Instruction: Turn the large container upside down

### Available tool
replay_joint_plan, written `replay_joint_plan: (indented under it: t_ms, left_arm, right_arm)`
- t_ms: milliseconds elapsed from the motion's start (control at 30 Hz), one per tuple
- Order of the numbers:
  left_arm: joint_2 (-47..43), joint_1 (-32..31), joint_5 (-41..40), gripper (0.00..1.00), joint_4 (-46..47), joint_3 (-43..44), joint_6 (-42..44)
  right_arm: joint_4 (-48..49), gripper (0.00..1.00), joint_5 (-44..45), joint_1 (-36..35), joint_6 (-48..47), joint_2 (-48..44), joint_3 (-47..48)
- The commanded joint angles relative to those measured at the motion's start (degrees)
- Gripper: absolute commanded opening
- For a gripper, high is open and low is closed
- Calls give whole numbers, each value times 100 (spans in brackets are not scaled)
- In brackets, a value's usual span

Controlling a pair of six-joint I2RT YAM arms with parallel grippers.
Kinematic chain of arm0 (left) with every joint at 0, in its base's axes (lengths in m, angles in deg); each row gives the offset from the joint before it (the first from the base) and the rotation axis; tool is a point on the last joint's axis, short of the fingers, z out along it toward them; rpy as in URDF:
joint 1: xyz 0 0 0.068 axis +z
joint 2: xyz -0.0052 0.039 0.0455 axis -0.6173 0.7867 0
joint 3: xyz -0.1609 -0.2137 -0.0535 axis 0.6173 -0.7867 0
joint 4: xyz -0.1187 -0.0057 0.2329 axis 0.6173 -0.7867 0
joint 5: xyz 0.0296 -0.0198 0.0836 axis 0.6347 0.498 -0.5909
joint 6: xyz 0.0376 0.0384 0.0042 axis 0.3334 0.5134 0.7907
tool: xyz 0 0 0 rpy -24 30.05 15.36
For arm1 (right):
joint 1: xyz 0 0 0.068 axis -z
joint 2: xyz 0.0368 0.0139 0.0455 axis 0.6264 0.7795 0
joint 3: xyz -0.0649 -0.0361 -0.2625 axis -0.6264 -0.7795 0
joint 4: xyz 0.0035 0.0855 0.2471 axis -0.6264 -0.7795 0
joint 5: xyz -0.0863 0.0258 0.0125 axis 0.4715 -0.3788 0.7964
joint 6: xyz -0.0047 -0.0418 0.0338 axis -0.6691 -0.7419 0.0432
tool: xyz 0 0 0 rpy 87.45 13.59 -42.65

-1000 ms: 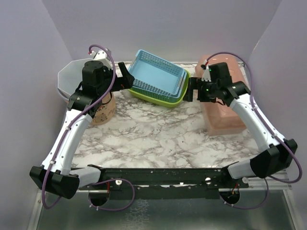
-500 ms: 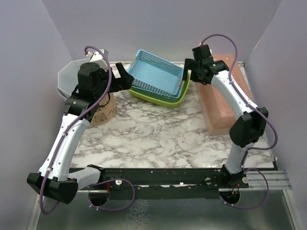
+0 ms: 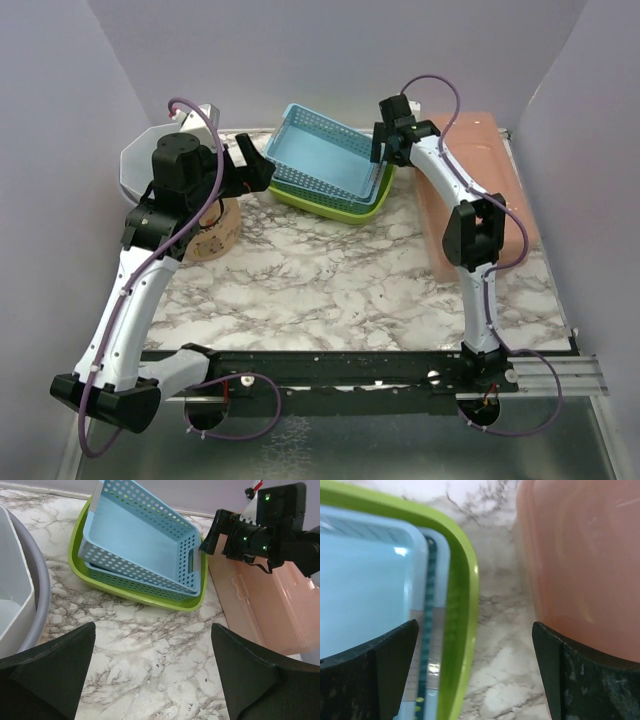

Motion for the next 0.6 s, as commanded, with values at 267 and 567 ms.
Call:
replay_joint_plan:
  t_ms: [267, 567]
  left_arm:
    - [94, -6, 94, 99, -221, 246, 65]
    - [112, -6, 171, 99, -208, 220, 143]
  right_arm:
    - [161, 100, -138, 317, -1033, -1387, -1563]
    - [521, 100, -215, 555, -846, -2807, -3424]
